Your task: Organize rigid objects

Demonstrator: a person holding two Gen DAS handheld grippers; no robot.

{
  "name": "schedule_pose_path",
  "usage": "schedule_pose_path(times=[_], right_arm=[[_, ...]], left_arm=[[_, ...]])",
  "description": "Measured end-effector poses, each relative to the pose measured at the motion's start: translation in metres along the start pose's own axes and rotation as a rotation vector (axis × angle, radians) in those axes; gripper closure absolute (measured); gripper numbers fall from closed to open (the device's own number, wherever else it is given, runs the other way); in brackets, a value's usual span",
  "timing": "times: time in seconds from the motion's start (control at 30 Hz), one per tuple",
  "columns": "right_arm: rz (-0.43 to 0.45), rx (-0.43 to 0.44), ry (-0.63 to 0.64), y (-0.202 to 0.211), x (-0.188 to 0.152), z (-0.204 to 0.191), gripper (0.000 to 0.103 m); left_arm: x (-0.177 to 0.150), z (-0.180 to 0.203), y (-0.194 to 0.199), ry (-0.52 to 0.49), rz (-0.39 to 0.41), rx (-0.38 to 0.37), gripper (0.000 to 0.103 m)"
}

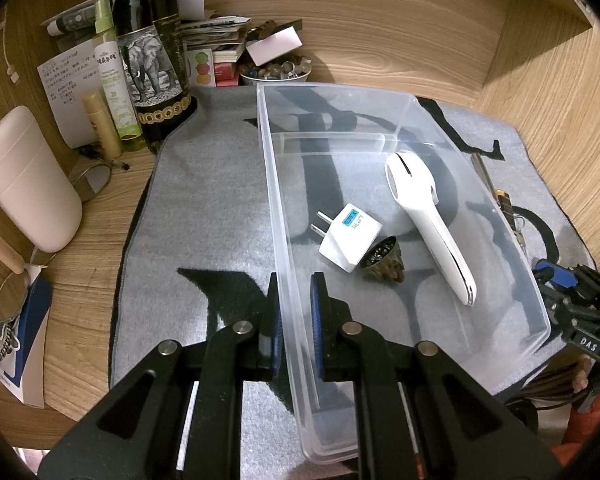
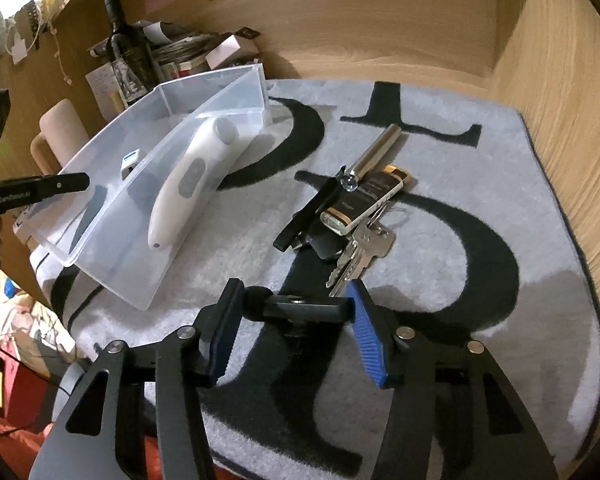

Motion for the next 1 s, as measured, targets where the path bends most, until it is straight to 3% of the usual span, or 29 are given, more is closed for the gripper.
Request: schedule_pose_path(times=[0.03,0.33,0.67,1.0], right_arm=[[0.003,0.000,0.001,0.001,0.001,0.000,0.066],[0.071,0.025,0.004,0.016,0.023,-0.004,0.087],[0.100,0.048,0.030,0.018,0.032,-0.022,0.089],[0.257,0.072,0.107,0.057,0.082,-0.055,0.089]], left_arm=[[0.000,0.000,0.000,0.000,0.000,-0.001,0.092],[0.000,0.001,0.001,-0.001,0.002,-0.005,0.092],[0.000,0.001,0.001,0.000,0.004,-0.012,0.092],[0.001,0.001,0.001,0.000,0.004,-0.013,0.092]])
Point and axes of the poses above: each gripper's, at about its wrist camera, not at the fingertips, and y roughly against the way its jaws point, z to its right, x to its top, the point moved 7 cm from there along -y, roughly the way its jaws point, and after that the axes turned 7 degrees about -z, right-handed, at the moved point
